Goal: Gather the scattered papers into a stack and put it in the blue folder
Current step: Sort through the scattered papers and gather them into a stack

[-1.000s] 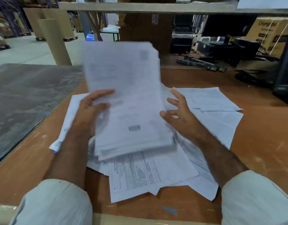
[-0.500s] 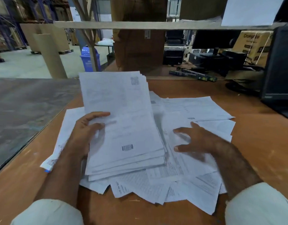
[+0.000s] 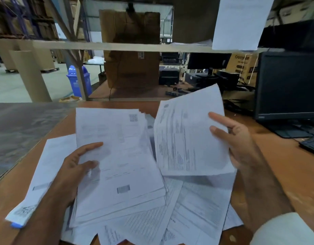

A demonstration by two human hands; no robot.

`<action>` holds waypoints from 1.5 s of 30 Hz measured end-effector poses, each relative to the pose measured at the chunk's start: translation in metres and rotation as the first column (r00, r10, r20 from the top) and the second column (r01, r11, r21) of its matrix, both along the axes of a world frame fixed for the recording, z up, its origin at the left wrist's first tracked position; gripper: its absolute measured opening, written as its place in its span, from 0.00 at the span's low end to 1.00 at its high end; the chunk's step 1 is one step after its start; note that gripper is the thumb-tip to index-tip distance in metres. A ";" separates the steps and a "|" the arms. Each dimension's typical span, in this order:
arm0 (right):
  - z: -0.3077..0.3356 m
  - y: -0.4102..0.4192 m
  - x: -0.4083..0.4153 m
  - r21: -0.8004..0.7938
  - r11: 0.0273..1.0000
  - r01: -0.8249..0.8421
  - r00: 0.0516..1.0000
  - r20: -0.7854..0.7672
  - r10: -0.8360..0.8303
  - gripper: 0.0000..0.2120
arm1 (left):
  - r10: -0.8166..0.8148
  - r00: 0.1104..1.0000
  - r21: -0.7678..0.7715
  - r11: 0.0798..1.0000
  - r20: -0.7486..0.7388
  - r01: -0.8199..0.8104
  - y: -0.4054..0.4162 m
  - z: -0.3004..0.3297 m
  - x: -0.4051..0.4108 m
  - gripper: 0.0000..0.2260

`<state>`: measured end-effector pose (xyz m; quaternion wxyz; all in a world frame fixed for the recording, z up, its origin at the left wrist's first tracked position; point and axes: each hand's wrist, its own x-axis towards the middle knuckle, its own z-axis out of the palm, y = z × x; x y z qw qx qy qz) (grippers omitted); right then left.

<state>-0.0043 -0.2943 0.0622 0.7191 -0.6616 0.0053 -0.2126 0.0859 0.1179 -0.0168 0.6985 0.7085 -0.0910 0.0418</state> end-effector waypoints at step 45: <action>-0.059 0.042 0.030 -0.893 0.295 -0.341 0.833 -0.432 -0.346 0.40 | 0.086 0.990 0.292 0.949 0.108 -0.114 0.009 0.002 0.003 0.15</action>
